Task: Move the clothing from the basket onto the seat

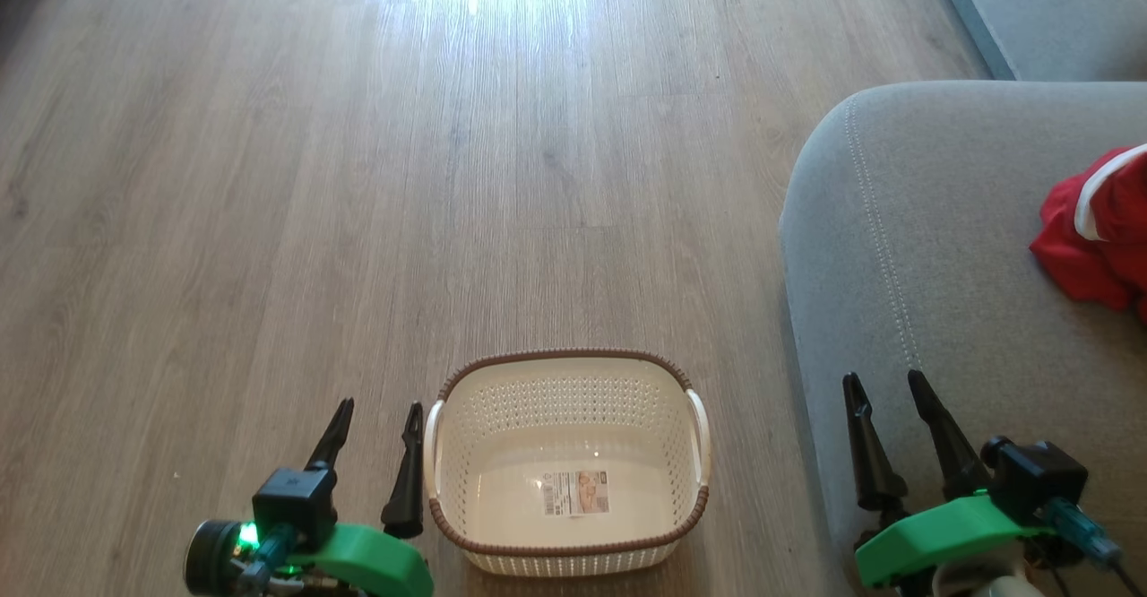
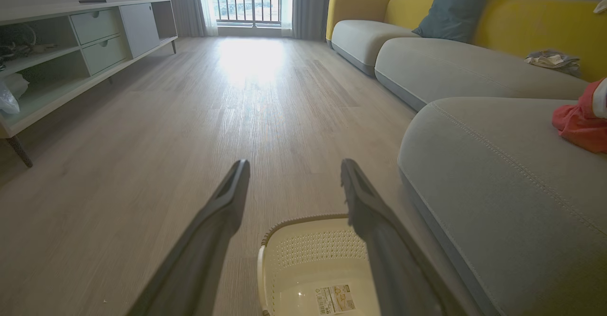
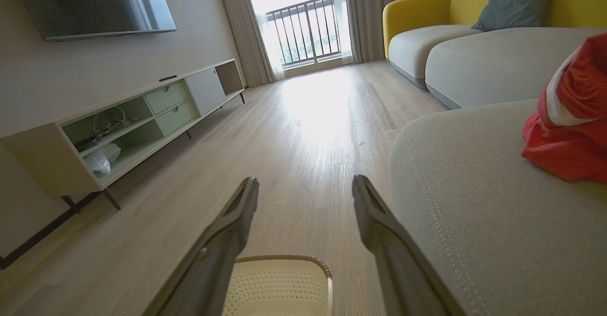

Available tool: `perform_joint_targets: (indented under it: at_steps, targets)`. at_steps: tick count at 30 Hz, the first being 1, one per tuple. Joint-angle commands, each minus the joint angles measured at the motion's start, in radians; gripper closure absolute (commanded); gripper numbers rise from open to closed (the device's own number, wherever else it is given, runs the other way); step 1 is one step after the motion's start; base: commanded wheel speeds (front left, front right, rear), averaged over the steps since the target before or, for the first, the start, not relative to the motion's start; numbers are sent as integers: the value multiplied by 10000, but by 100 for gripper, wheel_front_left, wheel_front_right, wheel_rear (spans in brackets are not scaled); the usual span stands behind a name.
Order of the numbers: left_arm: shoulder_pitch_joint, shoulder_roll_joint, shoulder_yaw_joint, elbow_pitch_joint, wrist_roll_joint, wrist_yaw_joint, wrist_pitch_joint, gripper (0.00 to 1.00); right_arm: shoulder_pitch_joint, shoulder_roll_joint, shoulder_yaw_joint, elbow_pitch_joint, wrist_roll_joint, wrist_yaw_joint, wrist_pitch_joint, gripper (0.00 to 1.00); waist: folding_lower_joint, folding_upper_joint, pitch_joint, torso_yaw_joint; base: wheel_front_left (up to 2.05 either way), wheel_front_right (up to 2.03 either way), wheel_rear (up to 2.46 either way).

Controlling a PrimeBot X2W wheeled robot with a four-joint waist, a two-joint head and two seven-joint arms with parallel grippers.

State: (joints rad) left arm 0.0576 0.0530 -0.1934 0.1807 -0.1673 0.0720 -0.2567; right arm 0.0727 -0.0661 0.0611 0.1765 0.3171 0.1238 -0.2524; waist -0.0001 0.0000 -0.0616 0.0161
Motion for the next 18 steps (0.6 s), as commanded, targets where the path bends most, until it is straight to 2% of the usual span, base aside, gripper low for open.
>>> perform_joint_targets:
  at_steps: [1, 7, 8, 11, 18]
  targets:
    - [-390, -28, 365, -277, -22, -74, -51, 0, -371, -29, 197, -273, -15, 69, -93, 0, 1, 0, -2, 1, 0, 0, 0]
    - [-379, -28, 356, -234, -190, -198, -51, 0, -386, -33, 222, -243, -35, 69, -93, 0, 1, 0, -20, -12, 0, 0, 0]
    - [3, 0, -6, 73, -180, -167, 0, 100, 3, 0, 6, 71, 0, -4, 2, 100, 1, 0, -21, -13, 0, 0, 0]
    - [198, 0, -32, 548, -178, -168, 3, 100, 124, 0, 53, 554, 6, -11, 16, 100, 1, 0, -21, -13, 0, 0, 0]
    - [102, 12, 118, 548, -990, -271, 190, 100, 27, -10, -17, 550, 749, -7, 194, 100, 1, 0, 17, -22, 0, 0, 0]
